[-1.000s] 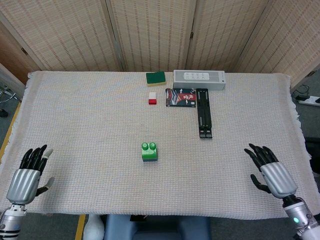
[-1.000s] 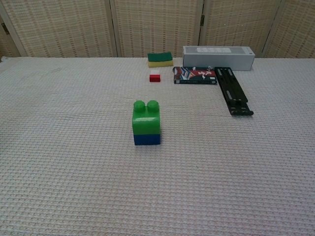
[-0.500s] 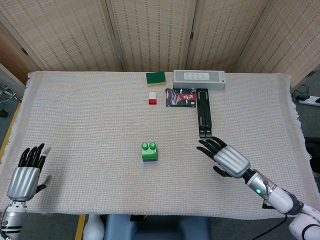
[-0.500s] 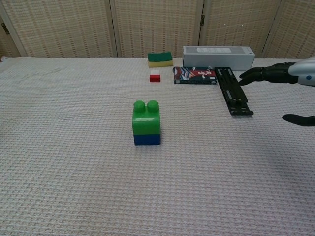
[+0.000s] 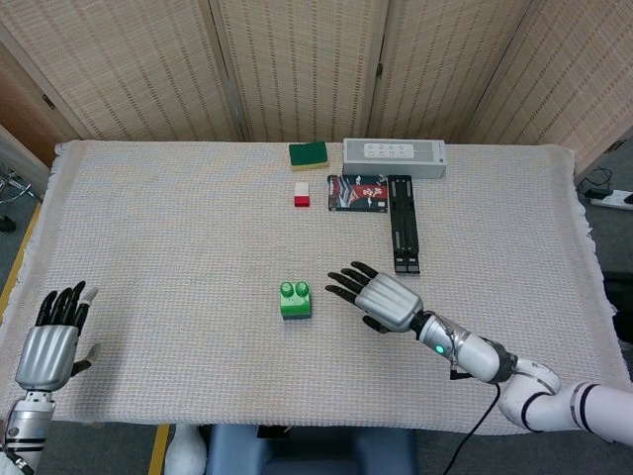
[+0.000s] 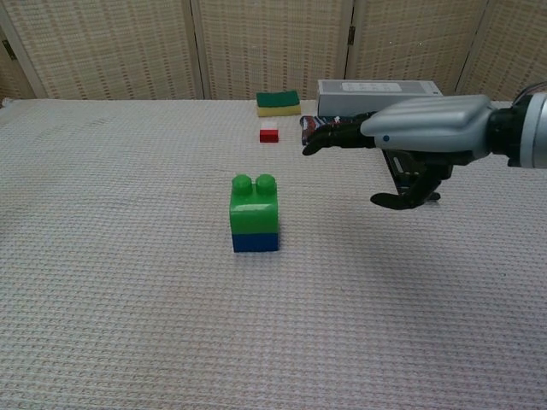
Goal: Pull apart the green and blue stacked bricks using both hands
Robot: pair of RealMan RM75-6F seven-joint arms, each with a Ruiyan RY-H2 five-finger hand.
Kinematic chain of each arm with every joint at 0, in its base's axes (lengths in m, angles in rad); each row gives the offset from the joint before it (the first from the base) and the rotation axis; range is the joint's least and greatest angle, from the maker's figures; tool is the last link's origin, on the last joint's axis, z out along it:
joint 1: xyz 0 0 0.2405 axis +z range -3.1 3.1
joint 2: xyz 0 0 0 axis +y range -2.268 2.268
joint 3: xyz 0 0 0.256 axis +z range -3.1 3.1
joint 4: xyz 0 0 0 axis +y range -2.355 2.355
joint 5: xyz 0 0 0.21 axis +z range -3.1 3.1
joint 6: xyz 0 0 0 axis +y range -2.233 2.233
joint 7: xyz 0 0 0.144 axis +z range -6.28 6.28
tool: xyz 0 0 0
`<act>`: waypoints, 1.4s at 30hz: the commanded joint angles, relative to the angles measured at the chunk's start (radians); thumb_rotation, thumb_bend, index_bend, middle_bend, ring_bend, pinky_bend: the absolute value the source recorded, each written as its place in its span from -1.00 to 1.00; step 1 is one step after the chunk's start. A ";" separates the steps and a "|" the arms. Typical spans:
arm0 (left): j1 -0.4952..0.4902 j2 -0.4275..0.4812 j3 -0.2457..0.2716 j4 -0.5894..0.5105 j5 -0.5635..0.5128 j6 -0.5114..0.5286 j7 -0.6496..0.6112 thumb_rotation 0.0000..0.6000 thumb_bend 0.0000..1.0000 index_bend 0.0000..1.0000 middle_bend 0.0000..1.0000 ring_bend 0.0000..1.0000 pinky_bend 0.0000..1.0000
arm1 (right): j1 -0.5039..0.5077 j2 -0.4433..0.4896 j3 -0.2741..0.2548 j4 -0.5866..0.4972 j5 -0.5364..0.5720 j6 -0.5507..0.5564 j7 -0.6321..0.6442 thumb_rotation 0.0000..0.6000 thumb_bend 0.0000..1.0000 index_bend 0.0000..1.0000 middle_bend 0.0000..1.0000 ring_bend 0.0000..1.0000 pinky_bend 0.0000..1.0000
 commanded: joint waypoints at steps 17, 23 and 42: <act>-0.012 0.020 -0.022 0.019 -0.050 -0.029 -0.091 1.00 -0.53 -1.00 -1.00 -1.00 -1.00 | 0.171 -0.295 0.018 0.324 0.044 -0.004 0.026 1.00 -0.17 -1.00 -1.00 -1.00 -1.00; -0.014 0.023 -0.028 0.028 -0.072 -0.042 -0.105 1.00 -0.56 -1.00 -1.00 -1.00 -1.00 | 0.207 -0.350 0.007 0.403 0.041 0.000 0.083 1.00 -0.17 -1.00 -1.00 -1.00 -1.00; -0.015 0.027 -0.027 0.022 -0.077 -0.036 -0.106 1.00 -0.58 -1.00 -1.00 -1.00 -1.00 | 0.231 -0.397 -0.032 0.417 0.045 0.054 0.133 1.00 -0.18 -1.00 -1.00 -1.00 -1.00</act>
